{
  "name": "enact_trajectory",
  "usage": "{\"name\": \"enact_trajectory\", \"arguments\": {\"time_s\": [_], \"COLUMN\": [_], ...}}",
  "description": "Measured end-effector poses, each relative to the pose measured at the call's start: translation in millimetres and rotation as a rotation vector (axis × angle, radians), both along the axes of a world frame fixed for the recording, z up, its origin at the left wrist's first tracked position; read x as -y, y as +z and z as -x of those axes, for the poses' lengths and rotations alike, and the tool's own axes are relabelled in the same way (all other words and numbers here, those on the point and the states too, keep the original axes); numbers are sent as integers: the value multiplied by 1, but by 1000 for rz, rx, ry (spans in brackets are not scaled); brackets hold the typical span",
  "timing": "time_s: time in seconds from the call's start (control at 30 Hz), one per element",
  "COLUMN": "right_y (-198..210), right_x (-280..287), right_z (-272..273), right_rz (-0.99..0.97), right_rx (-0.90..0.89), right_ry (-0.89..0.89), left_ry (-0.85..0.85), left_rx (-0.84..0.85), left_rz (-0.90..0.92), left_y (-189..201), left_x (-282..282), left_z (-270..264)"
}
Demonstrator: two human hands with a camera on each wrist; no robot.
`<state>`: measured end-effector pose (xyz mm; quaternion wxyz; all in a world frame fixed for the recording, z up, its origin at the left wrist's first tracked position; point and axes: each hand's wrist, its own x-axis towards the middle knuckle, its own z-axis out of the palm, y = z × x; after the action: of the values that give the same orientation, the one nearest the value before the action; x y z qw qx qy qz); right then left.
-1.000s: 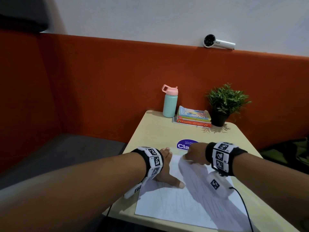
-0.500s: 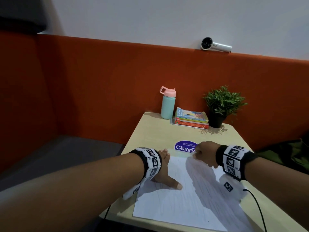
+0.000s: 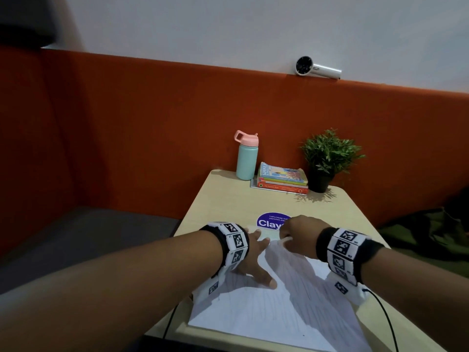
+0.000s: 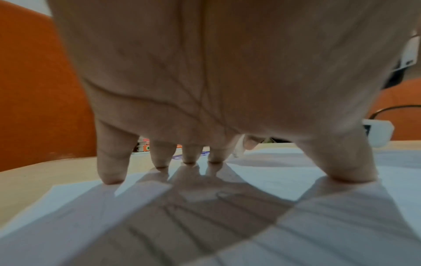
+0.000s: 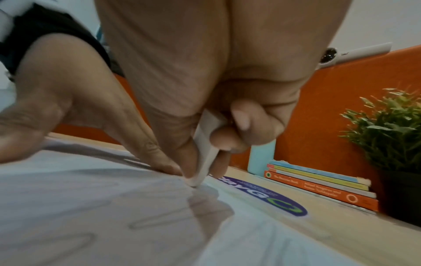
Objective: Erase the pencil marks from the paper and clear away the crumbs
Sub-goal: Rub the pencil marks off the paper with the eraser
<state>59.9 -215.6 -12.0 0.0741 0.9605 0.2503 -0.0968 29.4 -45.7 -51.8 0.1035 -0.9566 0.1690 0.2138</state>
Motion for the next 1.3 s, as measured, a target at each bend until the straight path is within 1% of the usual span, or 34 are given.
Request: {"name": "enact_trajectory", "arguments": {"time_s": [0.13, 0.17, 0.2, 0.3, 0.33, 0.47, 0.5, 0.53, 0.57, 0.63, 0.7, 0.8, 0.83, 0.9, 0.97, 1.03, 1.13, 1.17, 1.27, 1.3], "right_y": [-1, 0, 2, 6, 5, 2, 2, 3, 6, 8, 7, 2, 3, 7, 10, 8, 3, 4, 10, 9], "right_x": [-6, -5, -3, 3, 5, 1, 1, 3, 4, 9, 6, 2, 2, 5, 7, 1, -9, -9, -5, -5], "right_z": [23, 25, 21, 7, 6, 31, 31, 26, 19, 11, 16, 38, 36, 22, 14, 23, 46, 42, 15, 10], "right_rz": [47, 55, 52, 16, 19, 74, 88, 93, 94, 74, 103, 115, 122, 120, 109, 140, 163, 157, 126, 126], "right_rx": [-73, -68, -46, 19, 32, -46, -43, -32, -19, 26, 26, -50, -43, -8, 32, 11, -79, -71, 10, 35], "right_ry": [145, 165, 163, 59, 71, 220, 241, 226, 170, 140, 182, 269, 268, 186, 164, 194, 263, 249, 131, 134], "left_ry": [-6, -10, -11, -9, -9, -27, -27, -28, -27, -21, -14, 0, -1, -10, -11, -7, -13, -13, -10, -8], "left_rx": [5, 6, 4, 7, 8, 7, 5, 3, 1, 3, 3, -6, -7, -10, -9, -3, 3, 4, -1, -1], "left_rz": [20, 19, 16, 8, 5, 17, 14, 9, 4, -9, -15, -6, -4, -3, -1, -1, -11, -8, -1, -1], "left_y": [5, 6, 5, 0, -1, 2, 3, 3, 3, 1, 0, 0, 1, 1, 1, 1, 0, 1, 4, 5], "left_x": [1, 1, 1, 0, 0, 1, 2, 2, 2, 2, 3, 3, 3, 3, 2, 2, 3, 3, 3, 4], "left_z": [4, 4, 4, 2, 2, 2, 2, 1, 1, 0, -1, -1, -1, 0, 0, 0, 1, 1, 4, 5]}}
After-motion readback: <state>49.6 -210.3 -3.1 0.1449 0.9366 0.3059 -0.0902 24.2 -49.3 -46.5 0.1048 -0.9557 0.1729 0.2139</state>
